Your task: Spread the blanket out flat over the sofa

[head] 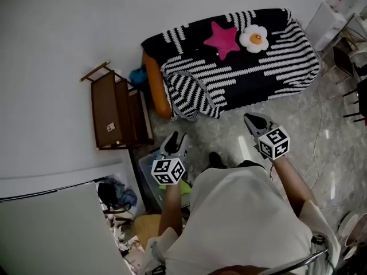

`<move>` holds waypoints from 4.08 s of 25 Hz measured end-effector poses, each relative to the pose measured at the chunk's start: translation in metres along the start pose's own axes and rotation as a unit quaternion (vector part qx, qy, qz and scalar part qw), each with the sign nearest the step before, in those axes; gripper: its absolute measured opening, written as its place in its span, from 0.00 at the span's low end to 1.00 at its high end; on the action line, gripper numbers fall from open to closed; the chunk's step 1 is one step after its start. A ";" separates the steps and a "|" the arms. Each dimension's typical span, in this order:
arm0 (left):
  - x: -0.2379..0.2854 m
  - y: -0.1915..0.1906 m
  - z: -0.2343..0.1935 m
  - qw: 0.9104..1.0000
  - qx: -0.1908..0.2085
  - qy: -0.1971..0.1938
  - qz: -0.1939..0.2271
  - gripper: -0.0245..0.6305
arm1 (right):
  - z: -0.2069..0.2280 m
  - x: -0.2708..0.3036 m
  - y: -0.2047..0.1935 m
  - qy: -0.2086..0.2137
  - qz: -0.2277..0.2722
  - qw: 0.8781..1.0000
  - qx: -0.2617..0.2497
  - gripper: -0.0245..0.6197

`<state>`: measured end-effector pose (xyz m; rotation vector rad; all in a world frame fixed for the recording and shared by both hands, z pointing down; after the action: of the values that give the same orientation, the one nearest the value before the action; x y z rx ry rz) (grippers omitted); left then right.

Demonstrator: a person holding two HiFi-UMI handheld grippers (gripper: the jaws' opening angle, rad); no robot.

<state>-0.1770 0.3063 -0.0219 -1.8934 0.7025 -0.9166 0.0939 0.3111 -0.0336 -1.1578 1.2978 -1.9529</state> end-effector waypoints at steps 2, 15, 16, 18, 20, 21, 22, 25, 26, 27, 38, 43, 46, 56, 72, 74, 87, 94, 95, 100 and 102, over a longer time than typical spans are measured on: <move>0.005 0.004 -0.012 1.000 -0.001 -0.005 -0.002 0.31 | -0.002 0.012 0.003 -0.006 -0.002 1.000 0.002 0.05; 0.039 0.002 -0.038 1.000 -0.019 -0.012 -0.016 0.31 | 0.005 0.048 0.010 -0.016 -0.018 1.000 0.003 0.05; 0.043 -0.002 -0.039 0.999 -0.021 -0.012 -0.021 0.31 | 0.008 0.051 0.008 -0.014 -0.021 1.000 0.004 0.05; 0.055 -0.012 -0.040 0.999 -0.025 -0.011 -0.033 0.31 | 0.015 0.060 0.001 -0.008 -0.028 1.000 0.006 0.05; 0.069 -0.021 -0.039 0.999 -0.029 -0.008 -0.043 0.31 | 0.024 0.069 -0.007 0.000 -0.037 0.999 0.006 0.05; 0.077 -0.025 -0.037 0.998 -0.031 -0.005 -0.048 0.31 | 0.030 0.075 -0.011 0.006 -0.042 0.999 0.007 0.05; 0.085 -0.029 -0.036 0.998 -0.033 -0.001 -0.052 0.31 | 0.036 0.080 -0.014 0.011 -0.046 0.999 0.008 0.05; 0.115 -0.038 -0.029 0.997 -0.033 0.001 -0.066 0.31 | 0.061 0.100 -0.021 0.022 -0.052 0.998 0.017 0.05; 0.128 -0.041 -0.027 0.997 -0.029 -0.002 -0.072 0.31 | 0.071 0.108 -0.024 0.026 -0.054 0.998 0.023 0.05; 0.141 -0.044 -0.025 0.997 -0.025 -0.004 -0.079 0.31 | 0.080 0.117 -0.028 0.030 -0.058 0.997 0.029 0.05; 0.243 -0.075 -0.020 0.990 -0.048 0.014 -0.129 0.31 | 0.154 0.177 -0.075 0.092 -0.132 0.986 0.038 0.05; 0.291 -0.094 -0.020 0.987 -0.042 0.011 -0.152 0.31 | 0.182 0.208 -0.096 0.114 -0.149 0.981 0.046 0.05; 0.320 -0.105 -0.021 0.986 -0.041 0.013 -0.160 0.31 | 0.199 0.227 -0.108 0.130 -0.156 0.978 0.057 0.05; 0.383 -0.166 -0.041 0.981 -0.037 0.029 -0.190 0.31 | 0.243 0.275 -0.166 0.150 -0.178 0.969 0.081 0.05; 0.454 -0.293 -0.119 0.976 -0.084 0.072 -0.186 0.31 | 0.276 0.317 -0.296 0.119 -0.211 0.962 0.125 0.05; 0.460 -0.311 -0.133 0.975 -0.088 0.081 -0.187 0.31 | 0.274 0.325 -0.310 0.121 -0.211 0.964 0.110 0.05; 0.510 -0.424 -0.193 0.965 -0.108 0.088 -0.222 0.32 | 0.261 0.385 -0.401 0.142 -0.231 0.959 0.088 0.05; 0.545 -0.475 -0.225 0.958 -0.117 0.096 -0.242 0.33 | 0.268 0.416 -0.422 0.138 -0.231 0.959 0.094 0.05; 0.549 -0.479 -0.227 0.958 -0.117 0.094 -0.245 0.33 | 0.270 0.418 -0.422 0.137 -0.230 0.959 0.094 0.05; 0.568 -0.501 -0.242 0.954 -0.125 0.081 -0.262 0.34 | 0.269 0.432 -0.431 0.140 -0.229 0.959 0.095 0.05; 0.574 -0.508 -0.246 0.951 -0.134 0.077 -0.266 0.35 | 0.267 0.436 -0.436 0.141 -0.230 0.958 0.096 0.05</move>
<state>-0.0009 -0.0229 0.6910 -2.3302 0.4198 -1.3738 0.1226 0.0206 0.5710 -1.1913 0.9946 -2.5991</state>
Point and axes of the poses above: the fingertips, and each gripper's own axes: x forward along the fingers, z to its right, y out of its top, the point moved 2 cm from there along -x, backward along the fingers, and after that the axes turned 4 degrees about z, right-handed, at the moved point
